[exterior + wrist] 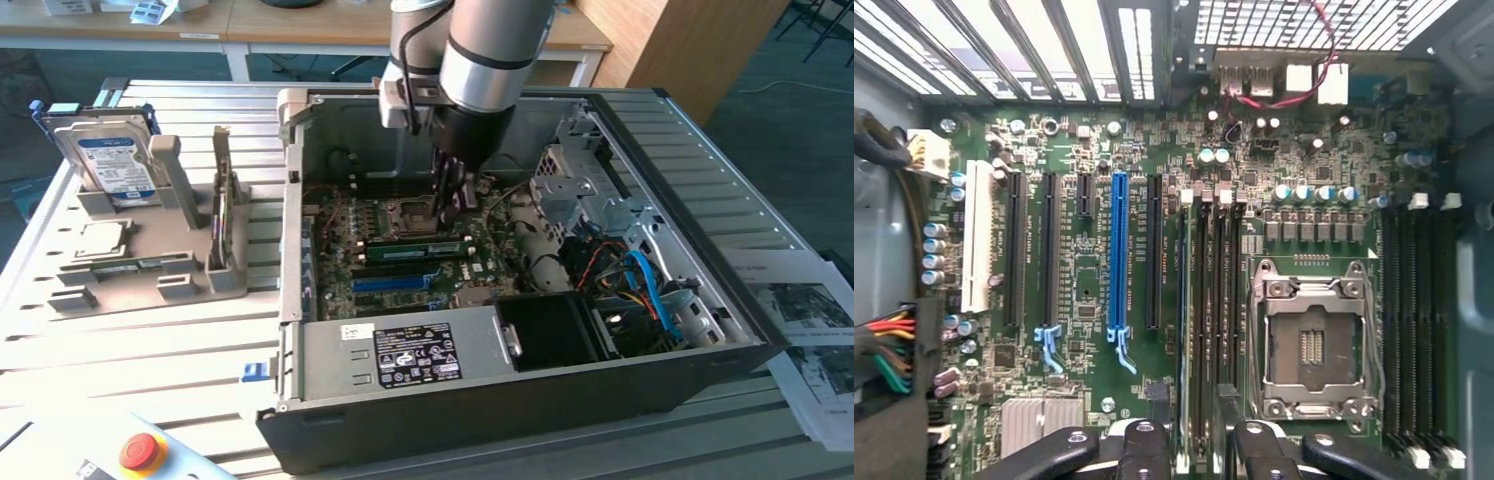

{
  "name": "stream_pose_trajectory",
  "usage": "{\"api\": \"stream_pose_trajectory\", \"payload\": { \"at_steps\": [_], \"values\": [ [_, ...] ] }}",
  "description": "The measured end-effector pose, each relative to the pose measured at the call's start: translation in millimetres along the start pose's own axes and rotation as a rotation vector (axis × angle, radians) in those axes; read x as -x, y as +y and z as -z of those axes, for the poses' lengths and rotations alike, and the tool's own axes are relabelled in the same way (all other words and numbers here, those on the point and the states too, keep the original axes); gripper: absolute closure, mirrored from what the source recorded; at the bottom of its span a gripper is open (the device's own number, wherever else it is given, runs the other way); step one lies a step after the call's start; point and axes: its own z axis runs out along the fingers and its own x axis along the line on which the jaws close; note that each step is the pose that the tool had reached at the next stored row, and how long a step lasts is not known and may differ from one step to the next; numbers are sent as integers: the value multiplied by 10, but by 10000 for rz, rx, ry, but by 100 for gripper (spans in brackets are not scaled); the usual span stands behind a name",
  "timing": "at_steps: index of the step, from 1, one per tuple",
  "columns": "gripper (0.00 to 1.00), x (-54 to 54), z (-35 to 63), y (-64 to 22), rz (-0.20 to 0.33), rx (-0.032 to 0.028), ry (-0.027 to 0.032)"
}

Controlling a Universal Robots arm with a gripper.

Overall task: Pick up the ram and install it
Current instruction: 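Insert the ram into the slot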

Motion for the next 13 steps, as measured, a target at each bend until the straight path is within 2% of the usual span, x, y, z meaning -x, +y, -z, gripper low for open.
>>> {"api": "stream_pose_trajectory", "payload": {
  "at_steps": [13],
  "values": [
    [69, 6, 290, 14, 0, -1, 10]
  ]
}}
